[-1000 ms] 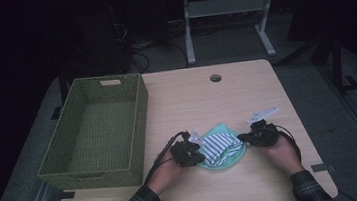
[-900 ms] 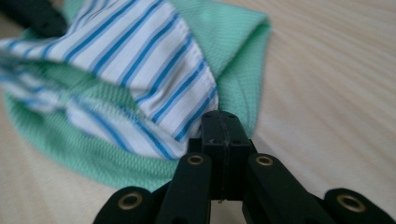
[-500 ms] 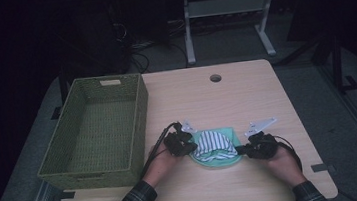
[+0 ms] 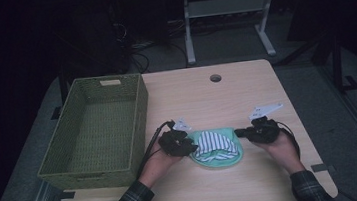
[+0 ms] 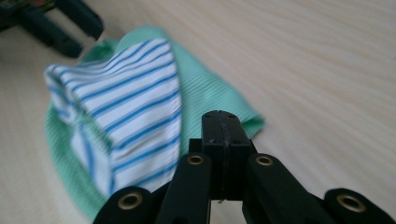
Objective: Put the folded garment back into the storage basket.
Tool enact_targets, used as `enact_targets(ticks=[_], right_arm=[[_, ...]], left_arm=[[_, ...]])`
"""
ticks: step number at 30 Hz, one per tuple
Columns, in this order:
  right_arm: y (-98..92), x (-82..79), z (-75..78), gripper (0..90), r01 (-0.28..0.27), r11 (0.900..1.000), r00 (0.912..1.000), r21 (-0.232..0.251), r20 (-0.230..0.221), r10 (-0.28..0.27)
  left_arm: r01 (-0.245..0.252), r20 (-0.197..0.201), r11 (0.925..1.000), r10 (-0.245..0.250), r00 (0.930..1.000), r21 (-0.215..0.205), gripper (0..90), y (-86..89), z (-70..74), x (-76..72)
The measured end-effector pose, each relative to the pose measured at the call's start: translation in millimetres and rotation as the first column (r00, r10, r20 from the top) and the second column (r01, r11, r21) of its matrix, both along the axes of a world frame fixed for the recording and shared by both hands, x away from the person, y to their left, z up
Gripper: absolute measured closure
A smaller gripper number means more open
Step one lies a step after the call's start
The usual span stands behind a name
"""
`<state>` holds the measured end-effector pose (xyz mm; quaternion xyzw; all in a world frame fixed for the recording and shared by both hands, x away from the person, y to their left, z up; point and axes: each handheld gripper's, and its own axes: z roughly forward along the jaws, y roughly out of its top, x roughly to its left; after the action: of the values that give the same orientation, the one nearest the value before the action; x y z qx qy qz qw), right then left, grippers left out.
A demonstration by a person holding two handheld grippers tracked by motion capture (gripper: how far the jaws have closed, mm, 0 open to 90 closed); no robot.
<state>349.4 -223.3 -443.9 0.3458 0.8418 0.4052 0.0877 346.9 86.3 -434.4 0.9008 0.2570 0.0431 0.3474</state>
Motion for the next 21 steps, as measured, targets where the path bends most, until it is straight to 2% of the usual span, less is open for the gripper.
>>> enact_targets(ticks=[2, 4, 10, 17, 20, 21], right_arm=[[0.2, 8.3, 1.2, 89.9, 0.013, 1.0, 0.9999, 0.011, 0.001, -0.013], [1.2, 17.3, 0.4, 89.9, 0.024, 1.0, 0.9997, 0.017, 0.002, -0.024], [8.3, 39.7, -9.9, 89.9, 0.031, 0.999, 0.9995, 0.015, -0.008, -0.031], [15.2, 48.8, -19.2, 89.9, 0.03, 0.999, 0.9992, 0.014, -0.026, -0.03], [17.7, 50.2, -22.0, 89.9, 0.024, 1.0, 0.9987, 0.0, -0.044, -0.024], [17.1, 49.6, -23.5, 89.9, 0.014, 1.0, 0.9993, -0.009, -0.036, -0.014]], left_arm=[[-0.006, -0.01, 0.9998, 0.006, 0.9999, -0.021, 58.1, 0.4, 1.1, -1.0], [0.005, -0.008, 0.9998, -0.006, 0.9999, -0.019, 54.1, 1.8, 3.2, -1.7], [0.018, -0.015, 0.9986, -0.019, 0.9997, -0.049, 43.7, 2.1, 6.1, -4.3], [0.025, -0.015, 0.9988, -0.025, 0.9996, -0.043, 35.8, 1.0, 5.4, -4.7], [0.028, -0.011, 0.9987, -0.028, 0.9995, -0.044, 33.9, -0.5, 5.8, -6.1], [0.028, -0.009, 0.9987, -0.029, 0.9995, -0.043, 33.5, -0.8, 5.9, -6.5]])
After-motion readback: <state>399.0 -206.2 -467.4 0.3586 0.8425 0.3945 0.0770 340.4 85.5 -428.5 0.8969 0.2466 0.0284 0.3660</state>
